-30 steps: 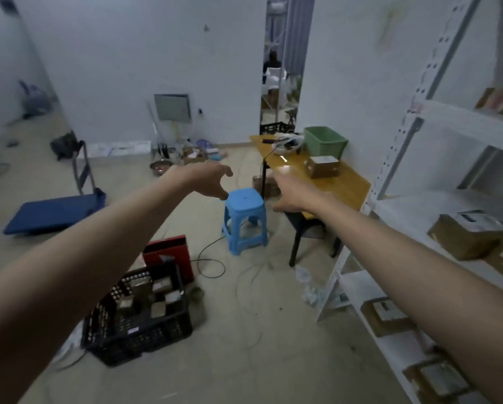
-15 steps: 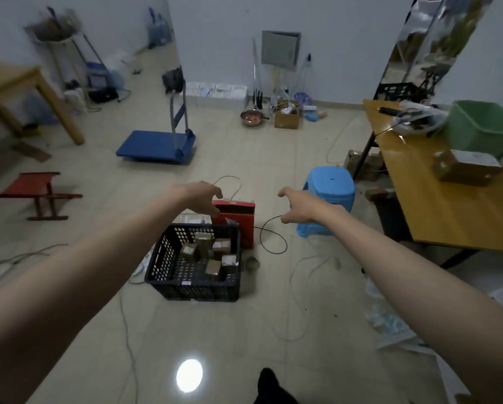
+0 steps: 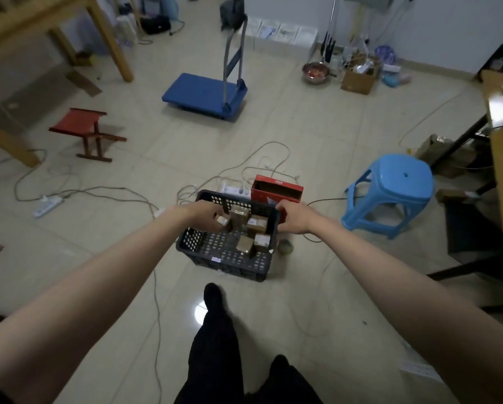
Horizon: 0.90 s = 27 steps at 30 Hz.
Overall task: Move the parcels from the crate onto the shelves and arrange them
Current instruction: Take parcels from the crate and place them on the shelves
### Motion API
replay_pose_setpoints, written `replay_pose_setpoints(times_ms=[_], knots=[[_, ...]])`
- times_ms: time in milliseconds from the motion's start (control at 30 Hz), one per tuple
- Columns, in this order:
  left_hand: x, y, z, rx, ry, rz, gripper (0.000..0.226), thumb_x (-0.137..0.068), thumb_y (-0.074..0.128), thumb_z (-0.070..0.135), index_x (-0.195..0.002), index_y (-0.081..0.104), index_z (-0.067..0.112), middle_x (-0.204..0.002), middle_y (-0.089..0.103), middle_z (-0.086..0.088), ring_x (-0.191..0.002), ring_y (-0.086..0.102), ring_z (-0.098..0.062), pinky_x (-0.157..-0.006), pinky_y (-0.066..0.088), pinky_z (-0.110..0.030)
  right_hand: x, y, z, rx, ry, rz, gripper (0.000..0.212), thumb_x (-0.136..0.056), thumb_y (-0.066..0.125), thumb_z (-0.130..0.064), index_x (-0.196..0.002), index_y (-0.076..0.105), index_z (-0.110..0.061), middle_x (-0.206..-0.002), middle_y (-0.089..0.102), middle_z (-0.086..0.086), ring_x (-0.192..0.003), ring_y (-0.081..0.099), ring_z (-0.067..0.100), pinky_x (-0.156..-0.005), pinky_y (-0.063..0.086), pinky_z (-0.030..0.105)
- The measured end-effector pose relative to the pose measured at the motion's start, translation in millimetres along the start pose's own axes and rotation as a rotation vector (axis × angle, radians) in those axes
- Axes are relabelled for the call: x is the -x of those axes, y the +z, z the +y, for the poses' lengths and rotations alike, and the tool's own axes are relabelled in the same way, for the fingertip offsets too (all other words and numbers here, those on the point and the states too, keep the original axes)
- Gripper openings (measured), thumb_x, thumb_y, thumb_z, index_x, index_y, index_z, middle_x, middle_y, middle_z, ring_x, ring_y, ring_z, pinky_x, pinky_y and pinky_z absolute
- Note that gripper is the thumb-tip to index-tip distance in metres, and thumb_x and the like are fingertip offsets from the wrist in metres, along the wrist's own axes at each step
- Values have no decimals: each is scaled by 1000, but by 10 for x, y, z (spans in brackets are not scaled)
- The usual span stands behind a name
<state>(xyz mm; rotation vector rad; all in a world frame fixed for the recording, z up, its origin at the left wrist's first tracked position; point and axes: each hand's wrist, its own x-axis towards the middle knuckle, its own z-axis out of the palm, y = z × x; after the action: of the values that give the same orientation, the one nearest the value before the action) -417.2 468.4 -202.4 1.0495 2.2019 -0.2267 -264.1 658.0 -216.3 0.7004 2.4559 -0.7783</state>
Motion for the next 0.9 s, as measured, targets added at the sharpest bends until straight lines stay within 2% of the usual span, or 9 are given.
replay_pose_setpoints(times_ms=[100,200,367,533,600,700,767,900], knots=[[-434,52,-328,17,10,-51,48,-91,58,32,-136,50,19,-136,56,-4,-121,53,-24,-89,42,-31,-513,105,-99,-49,29,-31,63,-87,72,-31,-143,44,-21,-136,54,7,-116,56,26,-94,49,37],[-839,116,-616,36,33,-119,46,-92,59,31,-136,50,19,-135,55,-5,-120,53,-24,-95,44,-34,-925,235,-180,-125,85,-52,57,-87,71,-31,-138,47,-22,-124,59,4,-104,60,21,-88,53,36],[-1585,227,-1087,85,75,-236,38,-94,56,37,-125,55,16,-129,58,-6,-116,55,-25,-92,43,-32,-1534,587,-237,-223,204,-127,50,-89,67,-24,-135,48,-22,-125,61,7,-111,60,27,-90,51,37],[-2157,463,-1330,187,120,-297,39,-91,61,41,-121,57,16,-116,59,-2,-107,56,-22,-89,45,-31,-1960,1077,-191,-353,302,-182,48,-89,66,-18,-133,48,-16,-114,65,11,-106,62,28,-89,49,34],[-2399,656,-1403,212,106,-309,41,-88,64,40,-122,57,18,-122,61,-4,-109,57,-24,-93,49,-36,-2128,1280,-143,-423,347,-197,45,-89,66,-14,-131,49,-13,-108,61,10,-102,59,26,-89,47,34],[-2745,1031,-1480,246,86,-337,41,-85,64,37,-122,57,21,-124,61,-5,-110,58,-27,-92,51,-42,-2419,1604,-44,-497,411,-198,47,-90,64,-15,-135,48,-13,-115,62,16,-108,60,32,-91,48,36],[-2932,1281,-1484,306,60,-352,45,-85,61,35,-127,55,20,-128,59,-3,-114,57,-25,-94,50,-43,-2622,1820,38,-524,436,-203,49,-91,64,-16,-137,47,-16,-115,63,12,-109,61,30,-92,49,38],[-3385,1889,-1503,408,16,-364,49,-88,62,32,-134,52,18,-136,54,-6,-123,53,-24,-100,46,-39,-3107,2310,283,-604,477,-196,49,-91,63,-16,-136,45,-19,-97,64,0,-96,63,21,-89,53,42]])
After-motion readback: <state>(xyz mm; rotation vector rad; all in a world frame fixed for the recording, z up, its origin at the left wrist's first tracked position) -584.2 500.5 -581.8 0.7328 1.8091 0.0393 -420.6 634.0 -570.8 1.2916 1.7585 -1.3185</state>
